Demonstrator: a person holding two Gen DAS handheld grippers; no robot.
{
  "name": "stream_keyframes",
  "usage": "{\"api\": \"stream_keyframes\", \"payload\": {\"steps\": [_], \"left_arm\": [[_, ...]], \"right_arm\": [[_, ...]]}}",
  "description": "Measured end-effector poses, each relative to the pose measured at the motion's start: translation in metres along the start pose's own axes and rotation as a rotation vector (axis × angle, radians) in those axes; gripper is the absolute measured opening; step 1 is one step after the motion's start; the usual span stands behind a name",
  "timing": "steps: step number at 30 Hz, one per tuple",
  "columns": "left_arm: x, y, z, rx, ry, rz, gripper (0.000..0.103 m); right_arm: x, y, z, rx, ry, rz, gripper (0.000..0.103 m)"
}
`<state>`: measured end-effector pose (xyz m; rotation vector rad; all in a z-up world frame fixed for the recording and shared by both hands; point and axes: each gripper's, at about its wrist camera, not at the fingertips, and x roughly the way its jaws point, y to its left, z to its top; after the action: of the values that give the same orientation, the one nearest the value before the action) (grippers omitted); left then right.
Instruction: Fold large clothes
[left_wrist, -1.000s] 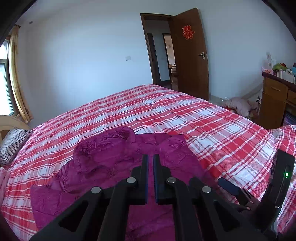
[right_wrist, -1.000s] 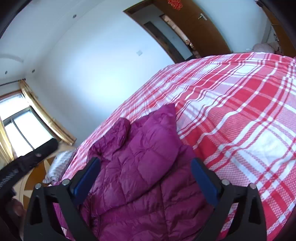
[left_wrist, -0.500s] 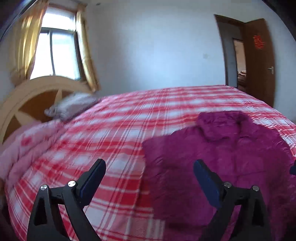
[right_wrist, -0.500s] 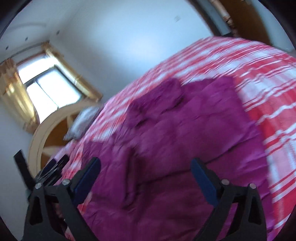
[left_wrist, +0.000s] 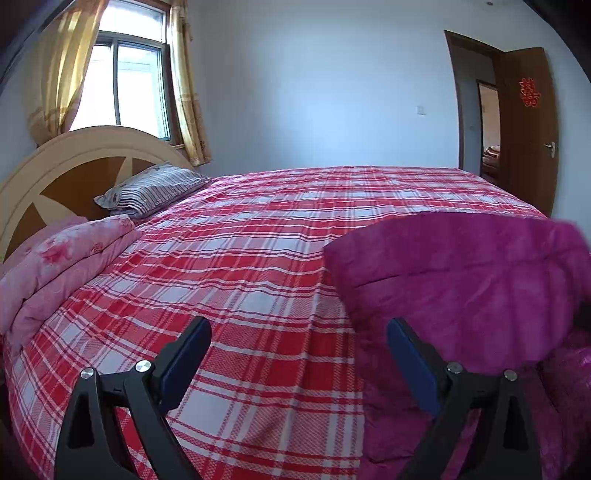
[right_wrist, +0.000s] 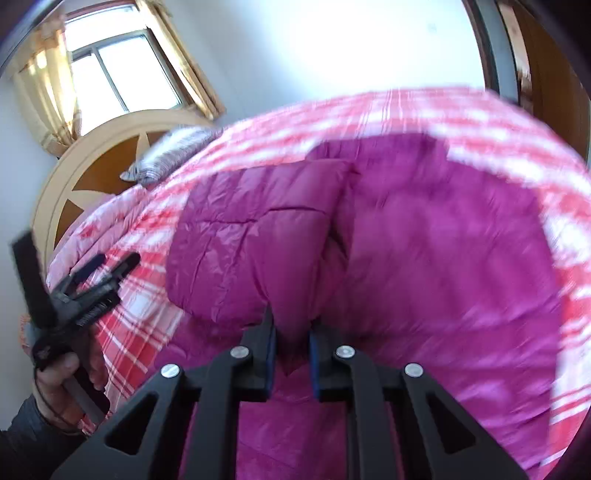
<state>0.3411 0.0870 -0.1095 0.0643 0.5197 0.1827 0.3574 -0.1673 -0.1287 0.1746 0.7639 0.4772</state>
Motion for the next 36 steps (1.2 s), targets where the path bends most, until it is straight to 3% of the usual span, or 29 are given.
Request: {"api": "stream_keyframes", "payload": {"steps": [4, 11, 16, 18, 22, 24, 28, 30, 34, 36], "left_arm": [[0.004, -0.007, -0.001, 0.011, 0.014, 0.004, 0.096], [0.01, -0.036, 0.001, 0.069, 0.031, -0.009, 0.096], [0.015, -0.062, 0.023, 0.125, -0.002, -0.022, 0.096], [0.019, -0.07, 0.034, 0.138, -0.021, -0.019, 0.096], [0.042, -0.09, 0.056, 0.144, -0.045, -0.032, 0.096], [0.057, -0.104, 0.061, 0.167, -0.057, -0.039, 0.096], [0.105, -0.128, 0.054, 0.222, 0.023, -0.01, 0.096], [0.122, -0.132, 0.042, 0.24, 0.066, -0.001, 0.096], [0.148, -0.131, 0.018, 0.234, 0.165, 0.002, 0.096], [0.15, -0.129, 0.017, 0.22, 0.177, -0.013, 0.096]], "right_arm": [[-0.015, -0.02, 0.014, -0.026, -0.043, -0.083, 0.017], [0.017, -0.077, -0.01, 0.053, 0.061, -0.199, 0.018], [0.026, -0.097, -0.026, 0.136, 0.142, -0.217, 0.041], [0.004, -0.096, -0.021, 0.123, 0.105, -0.282, 0.046], [-0.033, -0.085, 0.0, 0.109, -0.073, -0.396, 0.062], [-0.033, -0.077, 0.017, 0.098, -0.146, -0.363, 0.066], [0.004, -0.066, 0.042, 0.064, -0.16, -0.263, 0.066], [0.033, -0.067, 0.048, 0.059, -0.14, -0.207, 0.064], [0.077, -0.071, 0.041, 0.044, -0.055, -0.236, 0.063], [0.088, -0.077, 0.031, 0.044, -0.026, -0.25, 0.061]]}}
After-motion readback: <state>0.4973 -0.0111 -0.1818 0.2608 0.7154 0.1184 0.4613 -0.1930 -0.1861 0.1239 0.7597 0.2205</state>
